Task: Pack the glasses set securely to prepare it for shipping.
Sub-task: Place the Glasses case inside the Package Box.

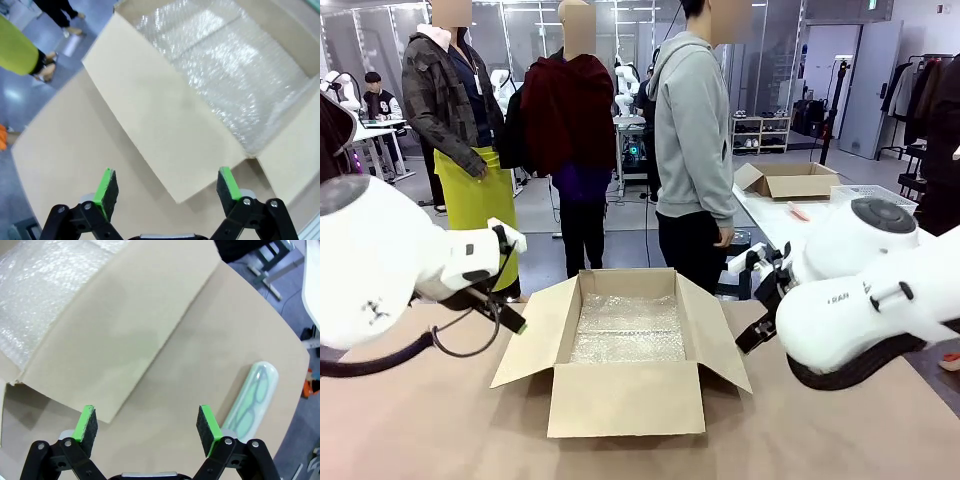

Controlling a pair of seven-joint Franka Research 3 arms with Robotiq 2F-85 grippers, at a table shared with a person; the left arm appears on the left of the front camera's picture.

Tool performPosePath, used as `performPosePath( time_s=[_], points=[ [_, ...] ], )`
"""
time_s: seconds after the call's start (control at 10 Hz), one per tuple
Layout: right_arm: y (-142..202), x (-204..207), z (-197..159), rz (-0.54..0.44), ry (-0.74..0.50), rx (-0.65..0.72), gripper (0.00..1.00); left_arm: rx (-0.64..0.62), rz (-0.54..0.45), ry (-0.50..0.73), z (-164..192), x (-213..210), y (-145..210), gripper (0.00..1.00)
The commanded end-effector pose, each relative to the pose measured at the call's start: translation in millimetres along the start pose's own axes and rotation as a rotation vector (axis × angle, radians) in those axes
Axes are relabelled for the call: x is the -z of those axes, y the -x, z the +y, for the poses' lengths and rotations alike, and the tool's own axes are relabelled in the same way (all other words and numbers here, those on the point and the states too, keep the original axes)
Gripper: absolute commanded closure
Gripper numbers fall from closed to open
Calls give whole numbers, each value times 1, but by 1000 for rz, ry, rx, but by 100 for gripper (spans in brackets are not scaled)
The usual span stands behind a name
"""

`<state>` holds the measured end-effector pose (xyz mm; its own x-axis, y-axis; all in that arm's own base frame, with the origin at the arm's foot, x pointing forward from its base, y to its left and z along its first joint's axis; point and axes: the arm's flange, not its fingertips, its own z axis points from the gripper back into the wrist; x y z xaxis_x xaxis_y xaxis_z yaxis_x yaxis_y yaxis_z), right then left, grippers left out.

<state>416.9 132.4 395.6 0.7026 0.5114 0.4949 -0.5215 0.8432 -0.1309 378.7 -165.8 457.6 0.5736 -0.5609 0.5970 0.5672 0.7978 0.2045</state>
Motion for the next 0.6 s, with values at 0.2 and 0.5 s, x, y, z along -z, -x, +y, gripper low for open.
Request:
performPosePath(
  time_s=[0.2,0.5],
  points=[
    [-5,-28,-71,45,20,148,0,83,82,-67,-20,-80,-13,0],
    [3,-37,-130,82,26,243,0,251,-30,-119,-54,-112,-25,0]
  ],
)
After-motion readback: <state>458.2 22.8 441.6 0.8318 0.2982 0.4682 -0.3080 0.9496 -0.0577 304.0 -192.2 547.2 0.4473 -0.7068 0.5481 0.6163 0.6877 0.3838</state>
